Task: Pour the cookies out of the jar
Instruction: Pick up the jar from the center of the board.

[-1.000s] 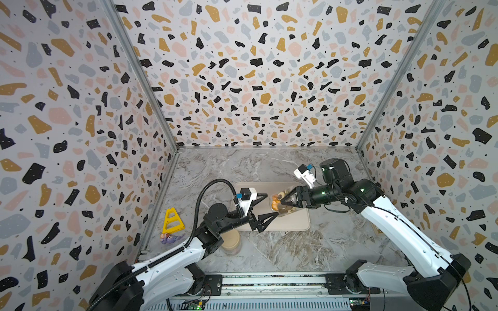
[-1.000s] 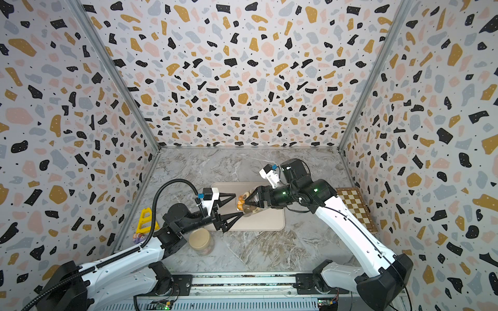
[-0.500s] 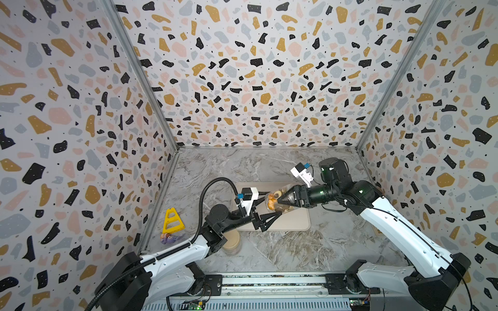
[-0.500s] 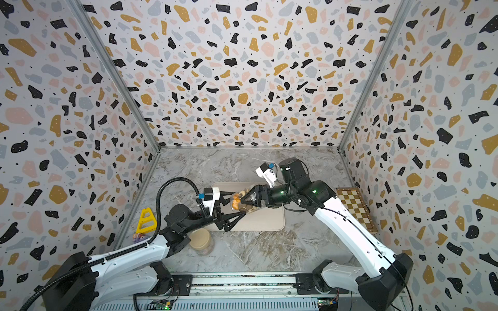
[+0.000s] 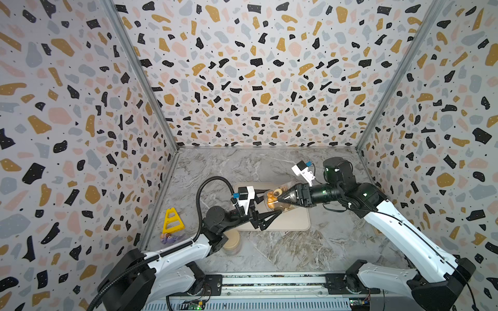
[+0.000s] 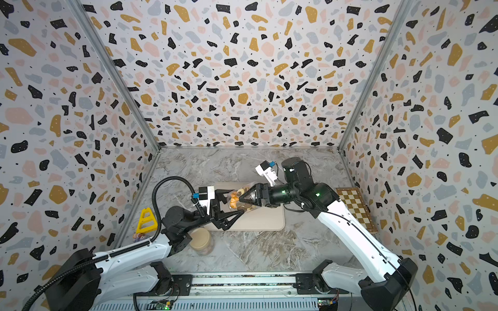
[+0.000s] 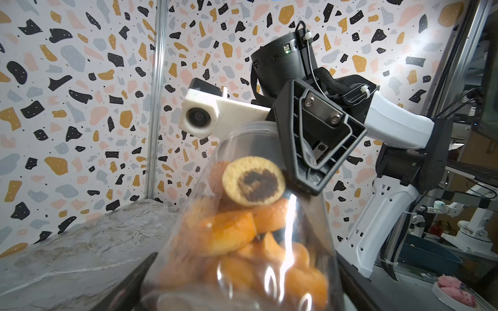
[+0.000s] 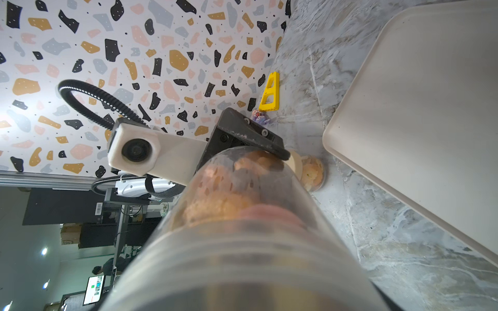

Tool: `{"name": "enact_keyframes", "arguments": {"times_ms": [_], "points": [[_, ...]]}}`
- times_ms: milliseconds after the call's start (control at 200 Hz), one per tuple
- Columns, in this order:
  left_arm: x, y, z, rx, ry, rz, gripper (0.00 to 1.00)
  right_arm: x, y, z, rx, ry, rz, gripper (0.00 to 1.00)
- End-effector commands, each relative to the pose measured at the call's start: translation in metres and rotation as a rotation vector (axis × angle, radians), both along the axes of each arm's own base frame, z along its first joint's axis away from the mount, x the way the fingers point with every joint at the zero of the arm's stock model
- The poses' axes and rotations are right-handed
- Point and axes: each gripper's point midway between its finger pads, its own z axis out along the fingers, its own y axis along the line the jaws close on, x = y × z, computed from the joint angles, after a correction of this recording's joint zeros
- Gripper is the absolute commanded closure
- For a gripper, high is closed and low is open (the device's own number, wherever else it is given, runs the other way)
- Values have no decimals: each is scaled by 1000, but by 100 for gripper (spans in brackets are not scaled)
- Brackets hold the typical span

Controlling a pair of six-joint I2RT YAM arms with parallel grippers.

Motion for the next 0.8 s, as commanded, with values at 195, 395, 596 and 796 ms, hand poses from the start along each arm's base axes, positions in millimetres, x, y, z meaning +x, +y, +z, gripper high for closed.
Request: {"name": "enact_keyframes", "arguments": {"times_ms": [195, 395, 596, 796], "points": [[-42, -5, 39, 3, -202, -167, 13, -15, 17, 1, 51, 9, 142, 30], [-35, -11, 44, -8, -204, -165, 14, -16, 20, -3, 68, 39, 153, 30], [-27, -10, 50, -64, -177, -131, 12, -17, 26, 4, 115, 45, 162, 30], [-32, -13, 57, -72, -173, -185, 1, -16, 32, 8, 131, 53, 168, 30]]}}
